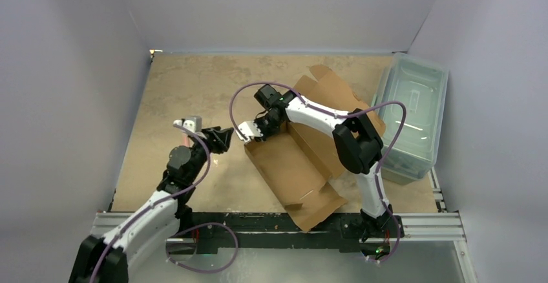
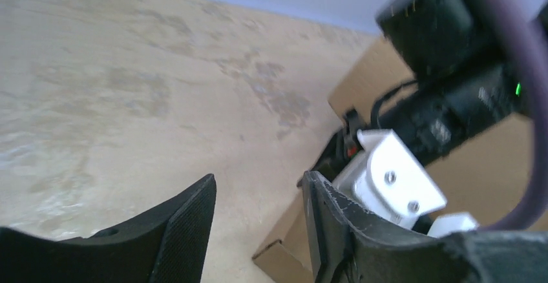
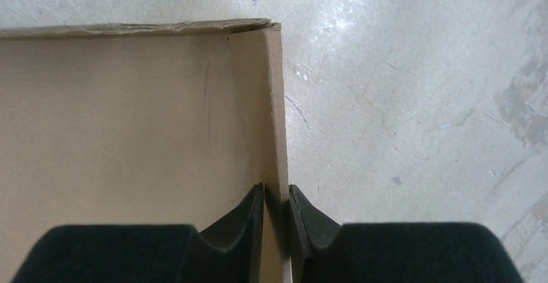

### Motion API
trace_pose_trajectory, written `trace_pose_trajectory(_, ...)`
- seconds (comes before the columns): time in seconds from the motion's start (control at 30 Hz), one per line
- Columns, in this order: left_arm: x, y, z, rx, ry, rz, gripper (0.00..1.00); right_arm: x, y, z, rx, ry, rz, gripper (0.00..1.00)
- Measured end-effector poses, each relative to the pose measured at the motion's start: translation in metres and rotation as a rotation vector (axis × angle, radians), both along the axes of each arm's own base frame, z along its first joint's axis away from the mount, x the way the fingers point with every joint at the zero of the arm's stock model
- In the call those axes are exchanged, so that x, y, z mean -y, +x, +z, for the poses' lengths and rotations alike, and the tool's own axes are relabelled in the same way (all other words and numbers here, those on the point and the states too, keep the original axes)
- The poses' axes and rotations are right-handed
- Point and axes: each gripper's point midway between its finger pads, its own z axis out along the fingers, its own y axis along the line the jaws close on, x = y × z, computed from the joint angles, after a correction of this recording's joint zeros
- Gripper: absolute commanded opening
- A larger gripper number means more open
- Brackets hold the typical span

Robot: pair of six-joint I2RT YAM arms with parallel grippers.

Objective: Fold the paper box

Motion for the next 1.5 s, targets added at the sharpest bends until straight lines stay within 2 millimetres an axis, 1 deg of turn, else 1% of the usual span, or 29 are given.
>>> trace_pose_trajectory(0.1, -0.028, -0.002, 0.020, 0.000, -0.032, 0.146, 0.54, 0.004, 0.001, -0.010, 0.015, -0.018, -0.007, 0.25)
trace_pose_trajectory(0.17, -0.041, -0.005, 0.031, -0.002, -0.048, 0.215, 0.54, 0.007, 0.000, -0.017, 0.022, -0.031, -0.009, 0.24)
trace_pose_trajectory(0.2, -0.048, -0.007, 0.037, -0.002, -0.051, 0.247, 0.54, 0.008, 0.000, -0.019, 0.023, -0.035, -0.010, 0.21)
trace_pose_trajectory(0.23, -0.053, -0.008, 0.044, 0.002, -0.057, 0.271, 0.54, 0.008, -0.001, -0.022, 0.027, -0.040, -0.009, 0.14)
trace_pose_trajectory(0.27, -0.057, -0.010, 0.049, 0.004, -0.060, 0.286, 0.54, 0.008, 0.000, -0.023, 0.033, -0.042, -0.007, 0.05)
trace_pose_trajectory(0.3, -0.060, -0.011, 0.054, 0.002, -0.059, 0.302, 0.54, 0.008, 0.000, -0.023, 0.040, -0.043, -0.004, 0.00)
trace_pose_trajectory(0.4, -0.065, -0.014, 0.066, -0.007, -0.053, 0.321, 0.53, 0.009, -0.002, -0.023, 0.047, -0.045, 0.001, 0.00)
trace_pose_trajectory(0.47, -0.065, -0.015, 0.069, -0.013, -0.046, 0.320, 0.53, 0.009, -0.002, -0.023, 0.054, -0.044, 0.007, 0.00)
trace_pose_trajectory(0.5, -0.065, -0.015, 0.069, -0.019, -0.040, 0.316, 0.54, 0.008, -0.003, -0.023, 0.058, -0.045, 0.010, 0.06)
trace_pose_trajectory(0.53, -0.064, -0.015, 0.067, -0.027, -0.031, 0.311, 0.54, 0.008, -0.003, -0.023, 0.061, -0.048, 0.012, 0.25)
trace_pose_trajectory(0.57, -0.062, -0.015, 0.063, -0.043, -0.022, 0.305, 0.54, 0.007, -0.004, -0.022, 0.066, -0.052, 0.015, 0.38)
trace_pose_trajectory(0.6, -0.061, -0.014, 0.057, -0.065, -0.008, 0.300, 0.54, 0.005, -0.005, -0.021, 0.071, -0.052, 0.020, 0.47)
trace_pose_trajectory(0.67, -0.059, -0.013, 0.043, -0.113, 0.020, 0.293, 0.55, -0.002, -0.006, -0.018, 0.088, -0.051, 0.033, 0.56)
trace_pose_trajectory(0.77, -0.057, -0.014, 0.026, -0.172, 0.055, 0.282, 0.56, -0.016, -0.004, -0.007, 0.115, -0.026, 0.045, 0.62)
trace_pose_trajectory(0.9, -0.057, -0.014, 0.024, -0.182, 0.061, 0.280, 0.60, -0.037, 0.006, 0.024, 0.153, 0.043, 0.033, 0.68)
trace_pose_trajectory(0.97, -0.056, -0.014, 0.022, -0.189, 0.065, 0.276, 0.60, -0.042, 0.011, 0.037, 0.165, 0.070, 0.022, 0.70)
trace_pose_trajectory(1.03, -0.053, -0.014, 0.023, -0.198, 0.068, 0.261, 0.60, -0.043, 0.015, 0.048, 0.165, 0.084, 0.003, 0.71)
trace_pose_trajectory(1.1, -0.049, -0.014, 0.024, -0.206, 0.074, 0.235, 0.61, -0.037, 0.017, 0.060, 0.158, 0.090, -0.019, 0.72)
trace_pose_trajectory(1.2, -0.040, -0.013, 0.028, -0.206, 0.089, 0.187, 0.68, -0.019, 0.014, 0.086, 0.139, 0.105, -0.053, 0.73)
trace_pose_trajectory(1.23, -0.036, -0.014, 0.030, -0.205, 0.097, 0.162, 0.72, -0.010, 0.013, 0.100, 0.140, 0.119, -0.072, 0.73)
trace_pose_trajectory(1.3, -0.026, -0.013, 0.032, -0.206, 0.113, 0.103, 0.74, 0.011, 0.006, 0.132, 0.143, 0.166, -0.112, 0.74)
trace_pose_trajectory(1.33, -0.020, -0.012, 0.034, -0.207, 0.116, 0.073, 0.74, 0.022, -0.001, 0.150, 0.139, 0.199, -0.134, 0.75)
trace_pose_trajectory(1.4, -0.004, -0.003, 0.037, -0.218, 0.152, -0.006, 0.74, 0.042, -0.016, 0.187, 0.126, 0.287, -0.173, 0.81)
trace_pose_trajectory(1.47, 0.011, 0.010, 0.036, -0.247, 0.194, -0.071, 0.74, 0.062, -0.039, 0.223, 0.097, 0.404, -0.199, 0.89)
trace_pose_trajectory(1.5, 0.021, 0.020, 0.034, -0.266, 0.222, -0.108, 0.74, 0.073, -0.051, 0.239, 0.080, 0.462, -0.205, 0.93)
